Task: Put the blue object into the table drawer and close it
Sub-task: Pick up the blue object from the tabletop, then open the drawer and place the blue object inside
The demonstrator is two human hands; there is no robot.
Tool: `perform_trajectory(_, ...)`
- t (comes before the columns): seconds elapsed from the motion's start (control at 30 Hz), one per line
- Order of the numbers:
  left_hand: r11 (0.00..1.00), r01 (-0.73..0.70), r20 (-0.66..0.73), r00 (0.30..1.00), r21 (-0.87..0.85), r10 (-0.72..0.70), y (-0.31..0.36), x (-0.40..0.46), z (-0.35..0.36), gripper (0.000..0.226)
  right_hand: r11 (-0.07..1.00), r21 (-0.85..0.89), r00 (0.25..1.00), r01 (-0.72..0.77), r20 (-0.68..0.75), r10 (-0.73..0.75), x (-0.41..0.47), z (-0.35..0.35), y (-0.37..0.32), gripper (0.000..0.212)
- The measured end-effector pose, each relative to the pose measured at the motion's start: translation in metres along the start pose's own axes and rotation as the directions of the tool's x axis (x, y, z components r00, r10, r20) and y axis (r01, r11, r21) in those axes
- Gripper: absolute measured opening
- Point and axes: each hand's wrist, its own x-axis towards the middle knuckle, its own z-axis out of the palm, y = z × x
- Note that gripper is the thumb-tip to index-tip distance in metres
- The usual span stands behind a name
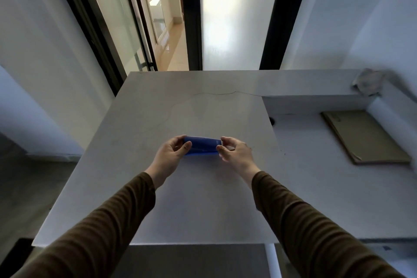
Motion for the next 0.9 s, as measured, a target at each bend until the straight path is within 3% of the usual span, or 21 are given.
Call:
perform_trajectory(0.33,0.997,-0.016,-0.075,0.997,-0.07,0.011,-0.002,-0.007,0.005,0.026,0.999,0.036,0.998,0.018,-0.061,-0.016,-0.002,0.005,0.004,0.038)
perform_trajectory(0.63,0.996,-0.012,-0.082,0.997,-0.089,0.004,0.004,-0.033,0.006,0.036,0.997,0.033,0.993,0.069,-0.1,-0.065,-0.027,0.005,0.014,0.033)
perform_trajectory(0.9,0.989,-0.054,-0.068,0.997,-0.136,0.045,0.005,-0.09,0.001,0.03,0.989,0.054,0.986,0.141,-0.094,-0.135,-0.089,-0.001,0.012,0.032)
